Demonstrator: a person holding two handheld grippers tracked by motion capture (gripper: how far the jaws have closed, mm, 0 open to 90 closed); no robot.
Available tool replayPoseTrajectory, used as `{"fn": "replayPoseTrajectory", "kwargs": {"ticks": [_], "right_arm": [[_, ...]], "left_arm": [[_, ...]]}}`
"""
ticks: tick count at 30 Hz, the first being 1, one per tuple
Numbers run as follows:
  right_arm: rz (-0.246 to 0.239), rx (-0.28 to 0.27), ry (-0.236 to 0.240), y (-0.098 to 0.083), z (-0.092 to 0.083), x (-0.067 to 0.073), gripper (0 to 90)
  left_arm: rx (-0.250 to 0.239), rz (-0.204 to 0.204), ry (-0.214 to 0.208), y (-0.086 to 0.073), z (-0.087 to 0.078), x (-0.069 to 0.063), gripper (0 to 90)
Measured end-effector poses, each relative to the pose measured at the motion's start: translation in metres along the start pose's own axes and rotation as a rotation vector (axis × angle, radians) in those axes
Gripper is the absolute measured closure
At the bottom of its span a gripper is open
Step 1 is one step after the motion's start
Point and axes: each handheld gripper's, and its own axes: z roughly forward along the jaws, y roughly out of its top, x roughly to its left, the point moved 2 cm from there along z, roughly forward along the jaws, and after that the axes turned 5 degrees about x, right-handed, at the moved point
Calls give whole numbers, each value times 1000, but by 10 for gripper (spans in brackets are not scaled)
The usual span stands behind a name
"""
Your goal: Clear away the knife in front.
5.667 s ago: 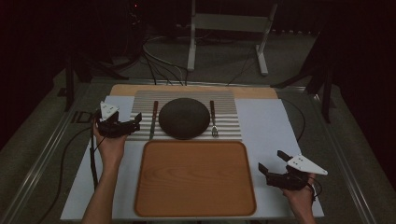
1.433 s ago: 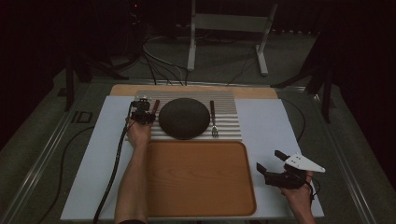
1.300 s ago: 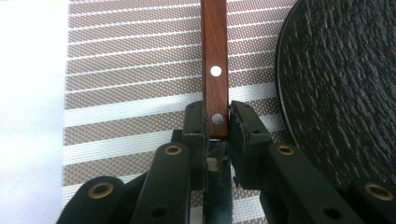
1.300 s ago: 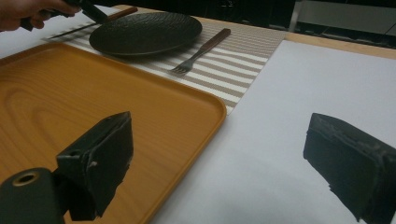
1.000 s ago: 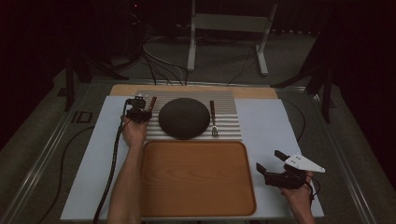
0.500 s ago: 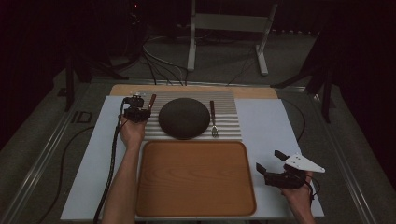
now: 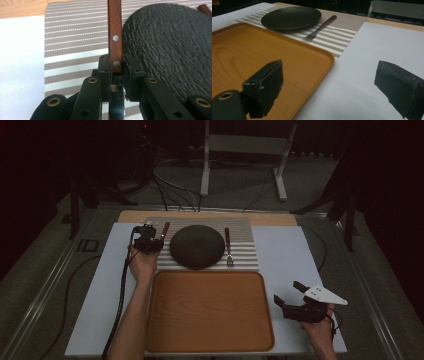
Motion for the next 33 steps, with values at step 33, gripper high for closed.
{"fn": "replayPoseTrajectory", "kwargs": {"ticks": [33], "right_arm": [[-3,1,3,0,0,0,83]], "left_arm": [[-38,56,-24,-18,-30,-39,781]]}}
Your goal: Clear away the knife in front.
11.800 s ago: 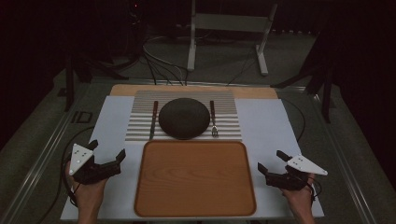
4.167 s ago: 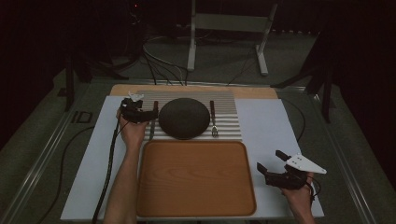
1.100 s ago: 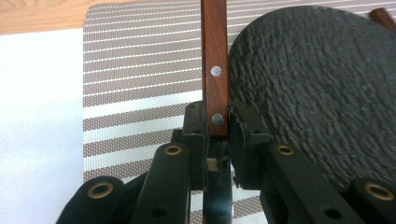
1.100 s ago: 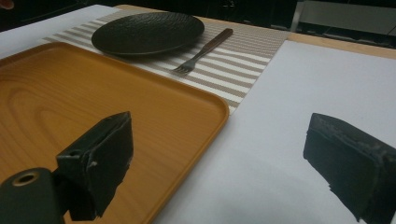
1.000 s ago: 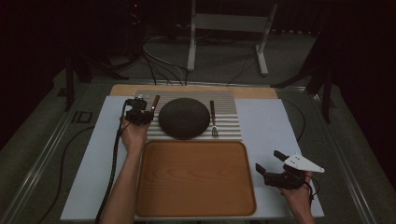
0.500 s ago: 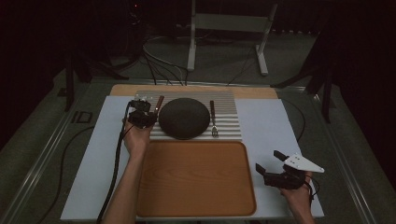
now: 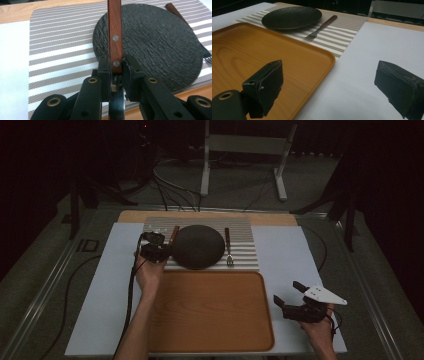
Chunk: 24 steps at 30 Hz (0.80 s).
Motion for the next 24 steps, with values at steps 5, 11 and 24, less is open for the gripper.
{"fn": "replayPoseTrajectory", "kwargs": {"ticks": [5,11,24], "right_arm": [[0,-1,1,0,0,0,83],[-2,-1,2,0,0,1,83],[-6,-1,4,0,0,1,83]], "left_arm": [[-2,10,1,-6,-3,-6,781],[-6,-5,-14,-12,-6,-9,781],[-22,16,-36,-24,-12,-21,780]]}}
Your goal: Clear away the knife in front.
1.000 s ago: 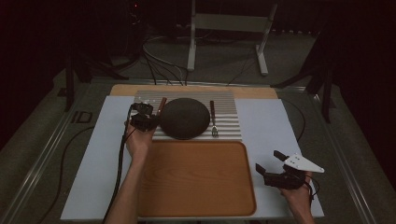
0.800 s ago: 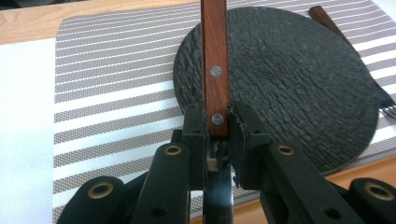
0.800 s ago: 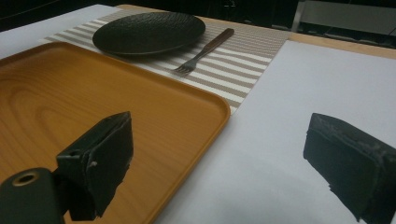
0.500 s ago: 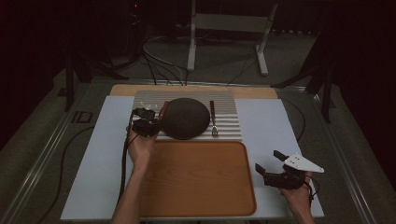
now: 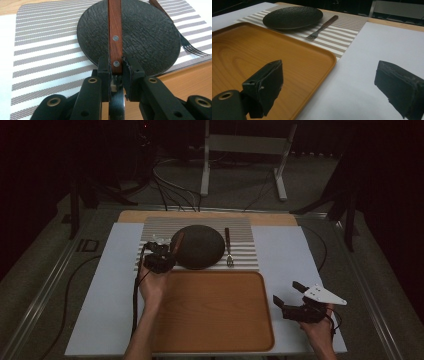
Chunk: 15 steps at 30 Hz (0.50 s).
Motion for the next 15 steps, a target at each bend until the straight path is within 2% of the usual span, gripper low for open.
{"fn": "replayPoseTrajectory", "kwargs": {"ticks": [15], "right_arm": [[0,0,2,0,0,0,83]], "left_arm": [[6,7,-4,-18,-2,-10,780]]}}
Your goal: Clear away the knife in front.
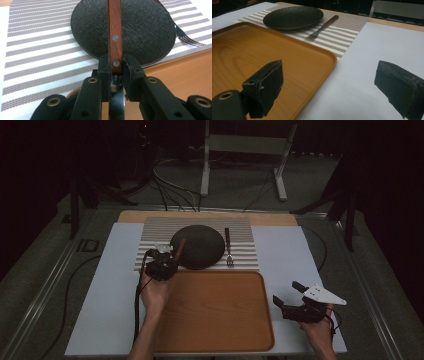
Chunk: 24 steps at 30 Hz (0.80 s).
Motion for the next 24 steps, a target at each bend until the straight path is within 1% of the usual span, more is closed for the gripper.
{"fn": "replayPoseTrajectory", "kwargs": {"ticks": [2,13,15,18,20,24], "right_arm": [[0,0,0,0,0,0,82],[-1,2,1,0,0,0,83],[-1,2,1,0,0,0,83],[-1,1,0,0,0,0,83],[-2,2,0,0,0,0,83],[-2,2,0,0,0,0,83]], "left_arm": [[-1,-1,-4,-2,-1,-1,780],[-11,-11,5,-15,-8,-3,780],[-11,-6,11,-17,-9,-4,780],[-13,-7,9,-22,-11,-5,780],[-16,-14,15,-25,-12,-5,781],[-20,-31,13,-34,-14,-4,780]]}}
